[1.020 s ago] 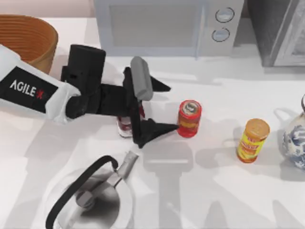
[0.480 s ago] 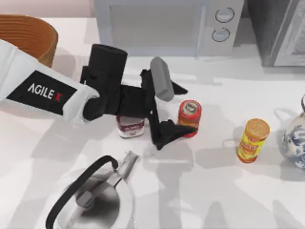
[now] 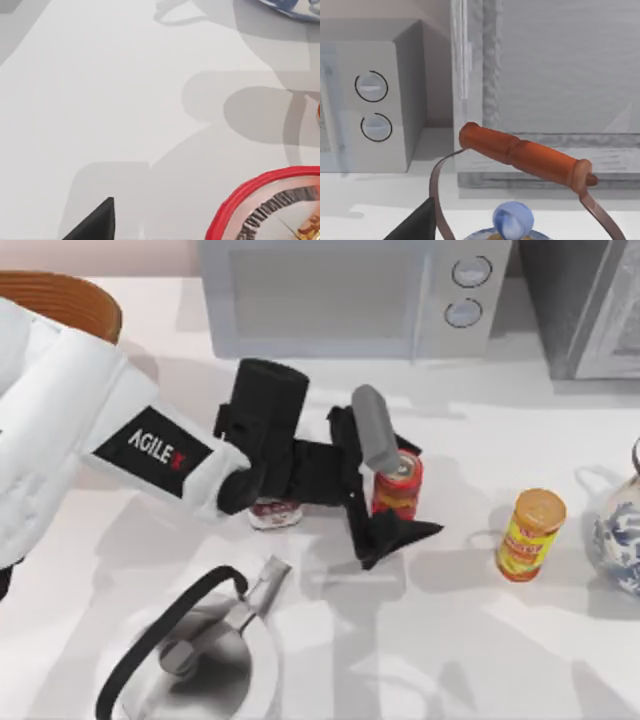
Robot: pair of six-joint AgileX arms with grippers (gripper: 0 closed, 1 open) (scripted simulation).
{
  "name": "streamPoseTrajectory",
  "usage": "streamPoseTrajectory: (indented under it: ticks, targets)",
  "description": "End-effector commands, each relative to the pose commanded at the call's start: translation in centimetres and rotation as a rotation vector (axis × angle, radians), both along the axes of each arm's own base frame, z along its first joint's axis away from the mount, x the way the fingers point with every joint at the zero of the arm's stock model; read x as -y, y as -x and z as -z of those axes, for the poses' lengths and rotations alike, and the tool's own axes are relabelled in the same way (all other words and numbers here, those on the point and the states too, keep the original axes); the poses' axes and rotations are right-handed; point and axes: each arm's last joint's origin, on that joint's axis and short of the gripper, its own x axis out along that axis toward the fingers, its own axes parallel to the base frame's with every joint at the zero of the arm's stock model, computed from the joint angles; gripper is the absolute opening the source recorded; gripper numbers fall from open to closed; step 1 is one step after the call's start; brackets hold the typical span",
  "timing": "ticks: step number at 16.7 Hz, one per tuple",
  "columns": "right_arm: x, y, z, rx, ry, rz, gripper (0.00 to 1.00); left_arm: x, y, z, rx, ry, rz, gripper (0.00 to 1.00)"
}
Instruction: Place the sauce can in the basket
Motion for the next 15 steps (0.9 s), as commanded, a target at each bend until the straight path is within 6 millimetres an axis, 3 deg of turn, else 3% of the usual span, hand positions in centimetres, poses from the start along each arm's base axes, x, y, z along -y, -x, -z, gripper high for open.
streamPoseTrajectory:
  ticks: [6, 15]
  targets:
    - [0.0, 0.0, 0.0, 0.0, 0.0, 0.0, 1.0, -0.21, -0.31, 0.62, 0.0, 0.001, -0.002, 1.0]
    - [0.0, 0.0, 0.0, 0.0, 0.0, 0.0, 1.0, -0.21, -0.31, 0.62, 0.0, 0.001, -0.002, 0.32]
